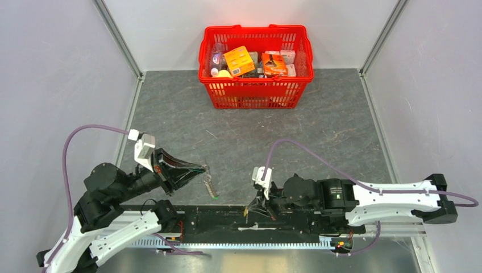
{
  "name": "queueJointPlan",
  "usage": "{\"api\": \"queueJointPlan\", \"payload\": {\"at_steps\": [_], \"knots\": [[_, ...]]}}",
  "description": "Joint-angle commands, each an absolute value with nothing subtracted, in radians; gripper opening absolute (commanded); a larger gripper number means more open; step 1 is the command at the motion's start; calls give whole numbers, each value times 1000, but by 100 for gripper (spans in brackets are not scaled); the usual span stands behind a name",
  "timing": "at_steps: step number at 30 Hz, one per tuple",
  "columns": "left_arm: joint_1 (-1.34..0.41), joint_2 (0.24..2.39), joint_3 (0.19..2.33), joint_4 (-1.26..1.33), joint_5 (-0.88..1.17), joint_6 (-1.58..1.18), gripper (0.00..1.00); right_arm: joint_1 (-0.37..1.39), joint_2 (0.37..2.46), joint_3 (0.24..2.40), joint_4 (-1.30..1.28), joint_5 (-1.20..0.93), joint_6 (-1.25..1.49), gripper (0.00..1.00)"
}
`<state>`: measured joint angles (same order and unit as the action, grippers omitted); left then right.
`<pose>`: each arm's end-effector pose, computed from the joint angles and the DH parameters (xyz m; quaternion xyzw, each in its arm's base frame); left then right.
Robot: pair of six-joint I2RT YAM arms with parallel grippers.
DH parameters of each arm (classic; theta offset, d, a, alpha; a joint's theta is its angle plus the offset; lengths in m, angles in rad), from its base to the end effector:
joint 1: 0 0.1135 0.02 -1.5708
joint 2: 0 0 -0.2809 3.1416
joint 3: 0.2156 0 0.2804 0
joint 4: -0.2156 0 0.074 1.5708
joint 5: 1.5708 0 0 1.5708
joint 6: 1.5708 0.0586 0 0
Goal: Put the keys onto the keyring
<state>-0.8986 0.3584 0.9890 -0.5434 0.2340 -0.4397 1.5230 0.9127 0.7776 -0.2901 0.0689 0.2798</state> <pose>0.0350 -0.0658 0.4334 0.2364 0.6338 -0.5161 0.5254 0.0159 0.2479 0.3036 -0.4739 0.6937 0.4068 0.3588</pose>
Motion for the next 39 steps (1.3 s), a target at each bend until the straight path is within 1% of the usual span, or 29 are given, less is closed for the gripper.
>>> {"api": "queueJointPlan", "payload": {"at_steps": [1,9,15,23,33,39], "knots": [[-897,405,988,-428,279,-437,2,1528,874,882,-398,65,276,0],[-897,483,974,-380,296,-434,2,1528,909,1091,-508,56,247,0],[-897,533,980,-380,296,-409,2,1528,946,1203,-519,114,249,0],[-897,587,988,-376,320,-374,2,1510,1062,1412,-606,216,226,0],[-897,583,992,-410,346,-325,2,1307,1229,1651,-754,-55,218,0],[-897,575,1006,-443,344,-302,2,1263,1287,1743,-841,-122,215,0]]}}
